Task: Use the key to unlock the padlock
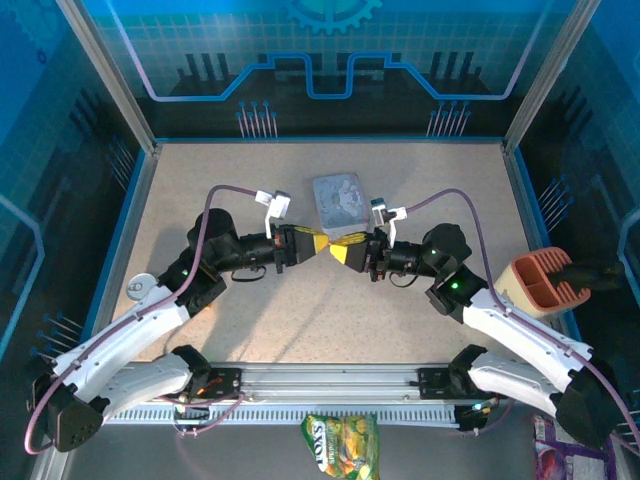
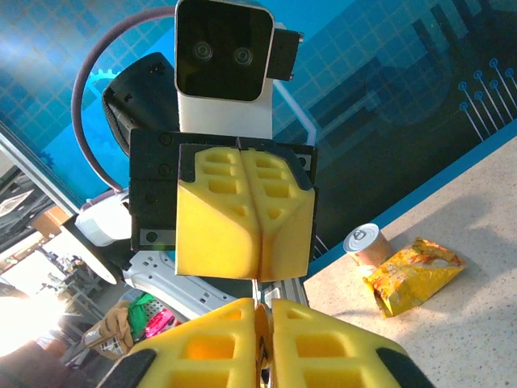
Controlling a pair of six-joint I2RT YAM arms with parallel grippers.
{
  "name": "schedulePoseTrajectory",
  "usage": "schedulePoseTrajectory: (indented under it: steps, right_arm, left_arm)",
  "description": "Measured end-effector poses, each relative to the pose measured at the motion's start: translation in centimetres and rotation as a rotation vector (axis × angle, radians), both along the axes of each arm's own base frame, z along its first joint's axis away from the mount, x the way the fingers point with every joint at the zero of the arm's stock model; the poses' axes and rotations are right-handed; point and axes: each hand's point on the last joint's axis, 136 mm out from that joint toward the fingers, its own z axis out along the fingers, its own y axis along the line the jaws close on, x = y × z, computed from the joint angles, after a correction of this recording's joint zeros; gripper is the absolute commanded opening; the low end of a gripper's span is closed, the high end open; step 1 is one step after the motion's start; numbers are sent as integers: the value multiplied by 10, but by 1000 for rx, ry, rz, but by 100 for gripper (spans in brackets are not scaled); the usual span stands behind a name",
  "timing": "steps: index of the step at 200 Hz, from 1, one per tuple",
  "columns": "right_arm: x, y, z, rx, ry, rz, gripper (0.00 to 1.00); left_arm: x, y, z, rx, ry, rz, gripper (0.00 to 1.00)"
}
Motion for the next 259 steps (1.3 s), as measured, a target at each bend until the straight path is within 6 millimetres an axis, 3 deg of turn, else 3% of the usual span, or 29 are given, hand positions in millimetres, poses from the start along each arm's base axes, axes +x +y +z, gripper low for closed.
schedulePoseTrajectory:
  steps: [8,82,103,111,127,138,179,198,213,235,259]
  right_arm:
    - [0,0,0,3,0,0,0]
    - [0,-1,1,11,-4,-5,0]
    - [1,-1,0,10,-2,-9,0]
    - [2,-1,-1,9,-1,-10,0]
    - [4,-3,-4,5,4,-21,0]
    - [9,-6,-8,1,11,-39,0]
    - [30,-24,-20,-18,42,-135,0]
    - [52,-47,-30,-46,70,-247,0]
    - [77,-76,-46,-82,113,-386,0]
    - [111,-129,-84,-160,217,-611,0]
    - [130,-182,-127,-221,338,-793,0]
  left_arm:
    - [0,0,1,-2,-2,0,0]
    - [1,2,1,-5,-7,15,0]
    - [3,3,0,-3,-5,34,54]
    - [7,6,-1,-4,-7,60,68]
    - [11,14,-2,-5,-8,111,86]
    - [13,21,-2,-8,-6,149,90]
    - [26,47,-4,15,1,308,89]
    - [40,50,-27,93,57,369,87]
    - [56,45,-51,170,125,395,85]
    - [81,29,-98,299,245,397,83]
    - [99,1,-139,440,334,360,80]
